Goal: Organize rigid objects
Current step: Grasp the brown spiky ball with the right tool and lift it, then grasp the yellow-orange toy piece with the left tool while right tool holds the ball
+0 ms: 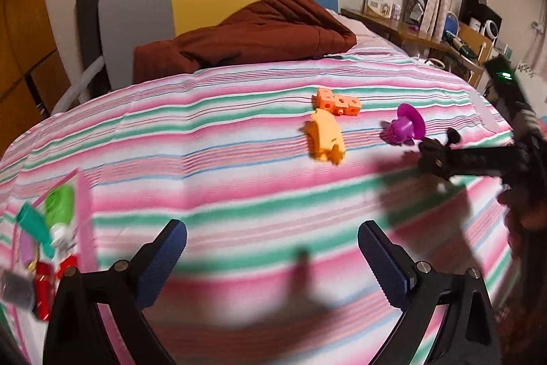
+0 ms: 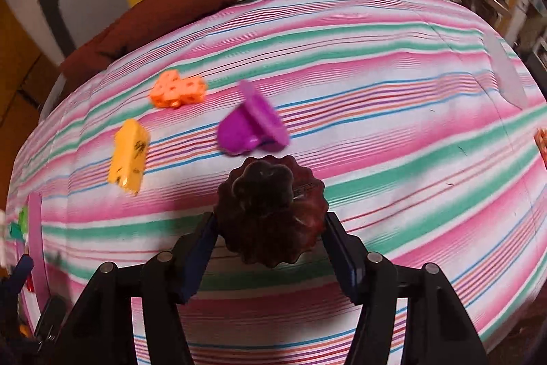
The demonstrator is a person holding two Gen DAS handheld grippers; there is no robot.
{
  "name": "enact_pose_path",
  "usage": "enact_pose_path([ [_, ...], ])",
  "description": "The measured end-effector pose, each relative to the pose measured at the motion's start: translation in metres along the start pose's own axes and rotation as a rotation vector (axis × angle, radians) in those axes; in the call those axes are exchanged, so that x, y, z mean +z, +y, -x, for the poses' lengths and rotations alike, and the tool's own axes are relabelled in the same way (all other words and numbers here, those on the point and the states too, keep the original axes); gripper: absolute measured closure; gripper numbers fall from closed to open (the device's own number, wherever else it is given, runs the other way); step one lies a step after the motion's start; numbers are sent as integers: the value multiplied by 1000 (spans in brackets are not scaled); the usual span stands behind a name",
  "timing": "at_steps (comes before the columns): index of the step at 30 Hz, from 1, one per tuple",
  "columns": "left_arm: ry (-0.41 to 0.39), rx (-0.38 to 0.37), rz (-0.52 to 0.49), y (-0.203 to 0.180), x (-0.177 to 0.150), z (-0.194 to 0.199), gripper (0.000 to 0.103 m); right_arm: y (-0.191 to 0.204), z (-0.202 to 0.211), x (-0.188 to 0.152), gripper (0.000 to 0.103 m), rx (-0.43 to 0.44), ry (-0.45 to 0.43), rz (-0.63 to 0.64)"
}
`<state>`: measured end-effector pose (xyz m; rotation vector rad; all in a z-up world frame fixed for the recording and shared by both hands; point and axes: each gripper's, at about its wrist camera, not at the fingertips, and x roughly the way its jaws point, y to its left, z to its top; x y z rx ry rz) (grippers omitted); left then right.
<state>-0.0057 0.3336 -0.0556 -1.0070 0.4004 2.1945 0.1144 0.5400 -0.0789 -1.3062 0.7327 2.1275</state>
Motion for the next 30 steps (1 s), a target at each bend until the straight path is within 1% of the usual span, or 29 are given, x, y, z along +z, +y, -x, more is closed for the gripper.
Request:
enact_pose_path([
  [2,6,22,-9,-10,11,-16,2,-2,0,1,40,-19,-2,-3],
  [4,15,29,-12,-18,20,-29,2,-2,0,1,40,-18,0,-4],
  [8,-2,72,-44,-34,43,-55,2,-2,1,1,40,-9,1,-13],
  [11,-16,65,-61,-43,54,-68,2,-9,2,2,40,12,2,-36],
  [14,-46,104,-117,-53,61,-82,2,-11,1,3,40,22,9,-43],
  [15,-52,129,-144,-56,61,-88,3,-9,-2,3,40,26,17,-46],
  [16,-54,146,-160,-57,61,-93,7,-9,-4,2,45,36,31,-49],
  [17,-46,150,-171,-58,60,-98,10,-9,-4,0,45,46,39,-52],
  [19,8,105,-154,-52,61,-110,30,-8,-4,1,45,42,38,-48],
  [20,13,75,-137,-48,61,-112,31,-7,-5,1,45,38,38,-44],
  [21,11,55,-124,-45,62,-112,38,-6,-4,1,45,37,38,-42],
  [22,13,25,-110,-42,63,-112,52,-5,-4,1,45,35,36,-40],
  [23,12,9,-104,-41,62,-112,57,-4,-5,2,45,34,37,-37],
  [25,3,0,-99,-39,61,-111,74,-3,-5,2,45,31,36,-35],
  [26,-3,0,-102,-39,59,-109,75,-2,-5,2,45,31,35,-34],
  [30,-18,13,-118,-40,49,-101,75,0,-6,2,46,28,31,-25],
])
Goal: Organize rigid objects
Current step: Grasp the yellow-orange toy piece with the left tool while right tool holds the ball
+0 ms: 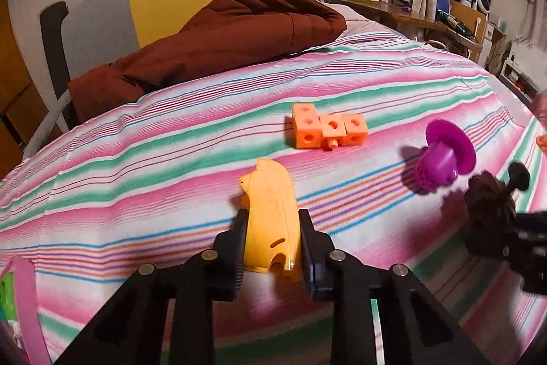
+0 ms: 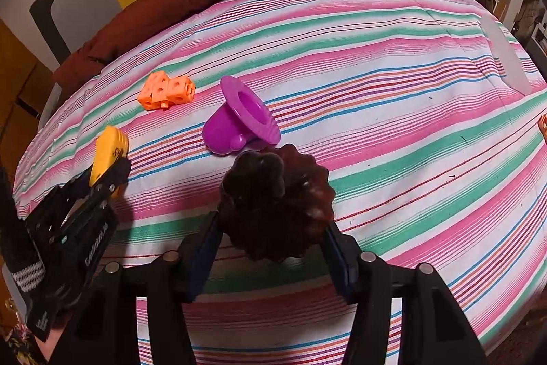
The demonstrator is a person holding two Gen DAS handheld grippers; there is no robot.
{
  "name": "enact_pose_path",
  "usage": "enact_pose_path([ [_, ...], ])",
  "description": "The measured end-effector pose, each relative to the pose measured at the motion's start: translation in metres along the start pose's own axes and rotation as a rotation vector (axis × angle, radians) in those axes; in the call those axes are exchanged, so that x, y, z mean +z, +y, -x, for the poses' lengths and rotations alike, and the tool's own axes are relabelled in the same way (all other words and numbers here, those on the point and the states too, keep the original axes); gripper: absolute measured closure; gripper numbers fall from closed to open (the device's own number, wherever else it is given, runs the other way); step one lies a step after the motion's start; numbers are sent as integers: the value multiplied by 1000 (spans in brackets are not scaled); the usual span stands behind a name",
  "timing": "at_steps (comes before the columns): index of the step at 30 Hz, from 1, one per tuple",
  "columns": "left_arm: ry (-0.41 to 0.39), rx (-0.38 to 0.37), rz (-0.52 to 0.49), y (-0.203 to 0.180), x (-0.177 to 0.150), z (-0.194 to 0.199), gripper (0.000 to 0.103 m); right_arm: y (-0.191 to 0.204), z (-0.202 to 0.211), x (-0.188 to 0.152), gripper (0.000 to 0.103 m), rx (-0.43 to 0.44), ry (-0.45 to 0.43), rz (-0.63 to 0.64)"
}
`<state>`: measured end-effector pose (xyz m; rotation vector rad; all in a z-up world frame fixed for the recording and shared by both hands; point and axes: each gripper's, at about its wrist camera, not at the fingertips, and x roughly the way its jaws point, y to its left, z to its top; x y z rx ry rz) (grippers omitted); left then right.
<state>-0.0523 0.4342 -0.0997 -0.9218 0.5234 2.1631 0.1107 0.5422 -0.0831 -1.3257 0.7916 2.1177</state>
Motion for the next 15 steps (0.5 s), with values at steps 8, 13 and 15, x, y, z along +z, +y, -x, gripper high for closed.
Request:
enact_pose_path([
  [8,-17,2,3,4,-19,17,75,16,-5,4,46,-30,-18,74],
  [13,-25,13,26,10,-31,27,75,22,-1,5,46,-14,-46,121],
  [15,-27,13,29,12,-36,31,75,28,-1,6,46,-1,-52,149],
])
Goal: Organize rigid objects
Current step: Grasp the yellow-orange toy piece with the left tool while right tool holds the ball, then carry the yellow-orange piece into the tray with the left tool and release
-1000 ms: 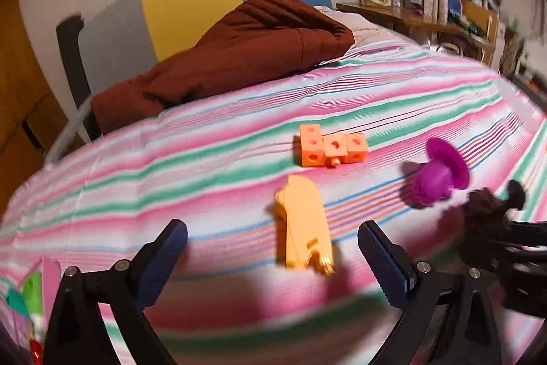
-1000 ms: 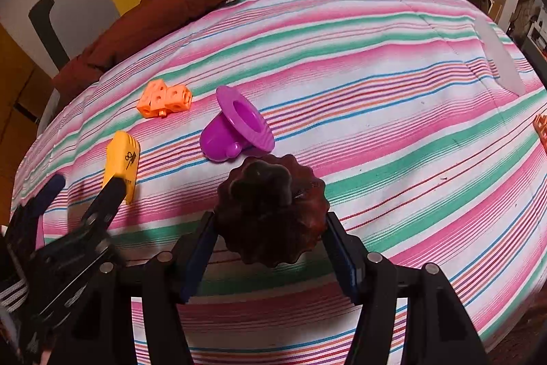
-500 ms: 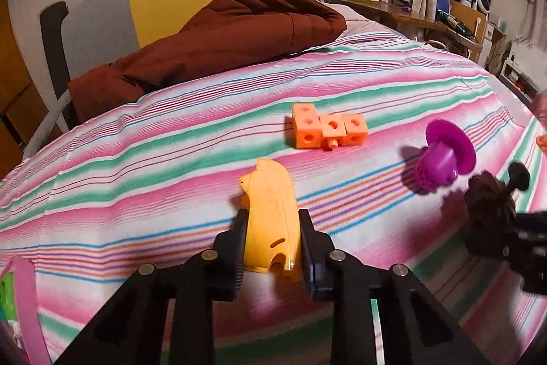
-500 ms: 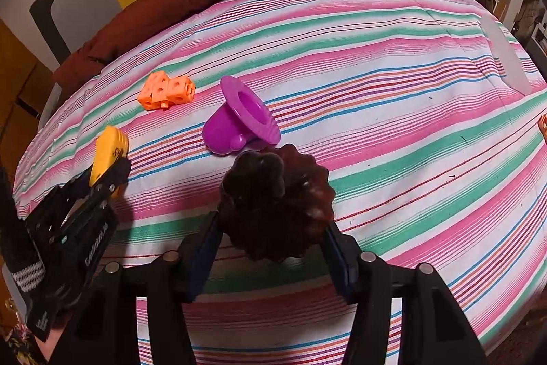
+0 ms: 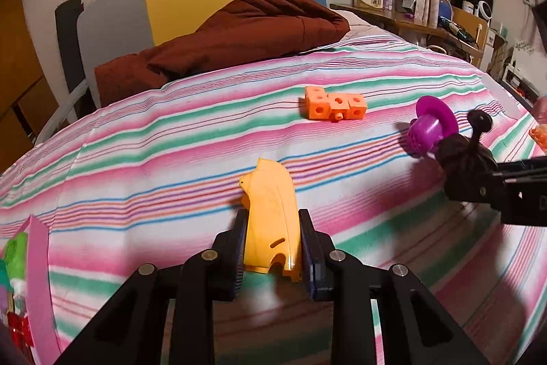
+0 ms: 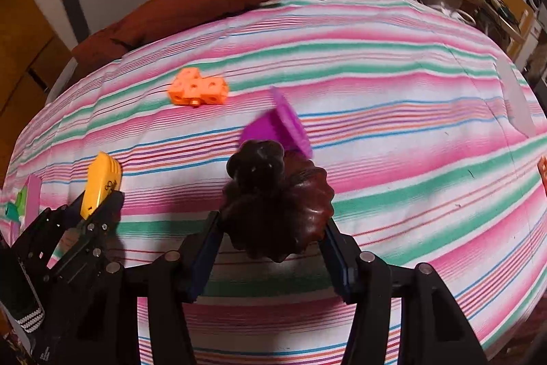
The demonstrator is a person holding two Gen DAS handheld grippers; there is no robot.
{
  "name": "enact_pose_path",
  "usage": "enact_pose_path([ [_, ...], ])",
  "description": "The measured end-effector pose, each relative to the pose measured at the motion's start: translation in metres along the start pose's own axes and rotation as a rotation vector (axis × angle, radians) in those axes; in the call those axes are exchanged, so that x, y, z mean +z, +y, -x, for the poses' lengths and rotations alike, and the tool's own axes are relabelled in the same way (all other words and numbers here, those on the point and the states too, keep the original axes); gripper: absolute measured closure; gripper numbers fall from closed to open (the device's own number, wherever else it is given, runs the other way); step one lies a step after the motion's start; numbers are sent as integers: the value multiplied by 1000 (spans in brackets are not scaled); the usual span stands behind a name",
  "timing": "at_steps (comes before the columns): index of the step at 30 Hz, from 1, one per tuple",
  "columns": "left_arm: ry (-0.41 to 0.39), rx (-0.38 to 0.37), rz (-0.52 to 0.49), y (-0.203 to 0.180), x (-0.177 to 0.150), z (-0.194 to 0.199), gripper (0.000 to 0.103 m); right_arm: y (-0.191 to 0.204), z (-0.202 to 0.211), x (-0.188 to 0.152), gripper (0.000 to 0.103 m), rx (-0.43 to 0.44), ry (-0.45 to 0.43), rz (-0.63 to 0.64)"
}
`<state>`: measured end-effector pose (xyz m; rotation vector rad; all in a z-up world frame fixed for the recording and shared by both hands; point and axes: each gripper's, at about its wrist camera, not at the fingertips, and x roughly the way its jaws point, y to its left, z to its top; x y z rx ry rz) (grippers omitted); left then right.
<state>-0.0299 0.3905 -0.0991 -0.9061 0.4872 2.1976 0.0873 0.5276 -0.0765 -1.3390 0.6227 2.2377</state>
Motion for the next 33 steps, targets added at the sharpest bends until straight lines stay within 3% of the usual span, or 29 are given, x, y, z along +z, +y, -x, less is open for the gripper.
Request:
enact_pose_path([
  [16,-32,17,25,13,-33,36,76,37,16,-10,47,23,-72,198],
  [27,-26,-75,77,23,-73,74,76,46,14,-14,47,-3,-70,255],
  [33,-79,-88,47,29,-81,104,76,47,13,-15,47,-4,-65,263],
])
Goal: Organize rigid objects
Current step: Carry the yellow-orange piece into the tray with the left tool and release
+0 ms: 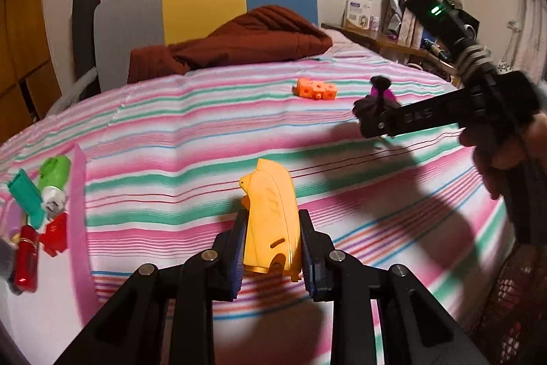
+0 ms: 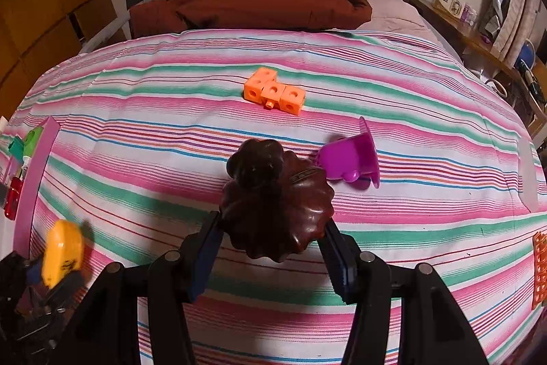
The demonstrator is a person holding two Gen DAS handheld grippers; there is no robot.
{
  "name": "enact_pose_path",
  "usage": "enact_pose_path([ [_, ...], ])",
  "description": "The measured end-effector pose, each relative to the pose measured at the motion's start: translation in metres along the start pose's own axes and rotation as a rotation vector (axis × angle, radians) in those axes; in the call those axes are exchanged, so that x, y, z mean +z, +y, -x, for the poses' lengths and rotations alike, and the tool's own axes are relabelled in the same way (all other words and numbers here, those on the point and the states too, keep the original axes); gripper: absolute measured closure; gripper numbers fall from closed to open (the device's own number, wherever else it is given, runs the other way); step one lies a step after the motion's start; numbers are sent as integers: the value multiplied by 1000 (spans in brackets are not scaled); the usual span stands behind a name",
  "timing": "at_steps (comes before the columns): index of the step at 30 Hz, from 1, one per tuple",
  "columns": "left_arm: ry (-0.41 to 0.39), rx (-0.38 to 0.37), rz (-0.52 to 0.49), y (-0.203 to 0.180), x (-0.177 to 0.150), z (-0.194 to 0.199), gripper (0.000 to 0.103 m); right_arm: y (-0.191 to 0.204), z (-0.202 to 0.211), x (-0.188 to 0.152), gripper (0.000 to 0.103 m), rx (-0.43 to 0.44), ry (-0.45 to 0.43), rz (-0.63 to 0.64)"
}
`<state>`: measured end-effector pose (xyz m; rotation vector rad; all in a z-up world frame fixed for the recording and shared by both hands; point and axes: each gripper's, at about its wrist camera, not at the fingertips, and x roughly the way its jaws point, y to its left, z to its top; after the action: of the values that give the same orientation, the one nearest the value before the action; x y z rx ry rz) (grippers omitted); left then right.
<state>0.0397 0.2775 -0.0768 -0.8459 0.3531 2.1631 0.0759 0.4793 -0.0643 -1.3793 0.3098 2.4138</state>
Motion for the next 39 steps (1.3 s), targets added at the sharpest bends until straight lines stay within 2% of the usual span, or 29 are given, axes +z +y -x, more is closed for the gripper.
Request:
enact_pose_path([
  [4,-24,9,-7,6,-3,16,75,2,-1,-1,47,-6,4,14],
  [14,-46,69,69,50,-17,57,75,5,-1,-1,47,0,11,11],
  [26,4,229,255,135,-57,89,75,10,0,0,47,11,-6,29],
  [30,48,300,305,162,-69,91,75,15,0,-1,47,5,-9,53],
  [35,86,364,354,186,-82,92,75,14,-4,-2,47,-6,4,48],
  [39,103,388,371,196,-90,92,75,12,-5,-2,47,-12,7,42],
])
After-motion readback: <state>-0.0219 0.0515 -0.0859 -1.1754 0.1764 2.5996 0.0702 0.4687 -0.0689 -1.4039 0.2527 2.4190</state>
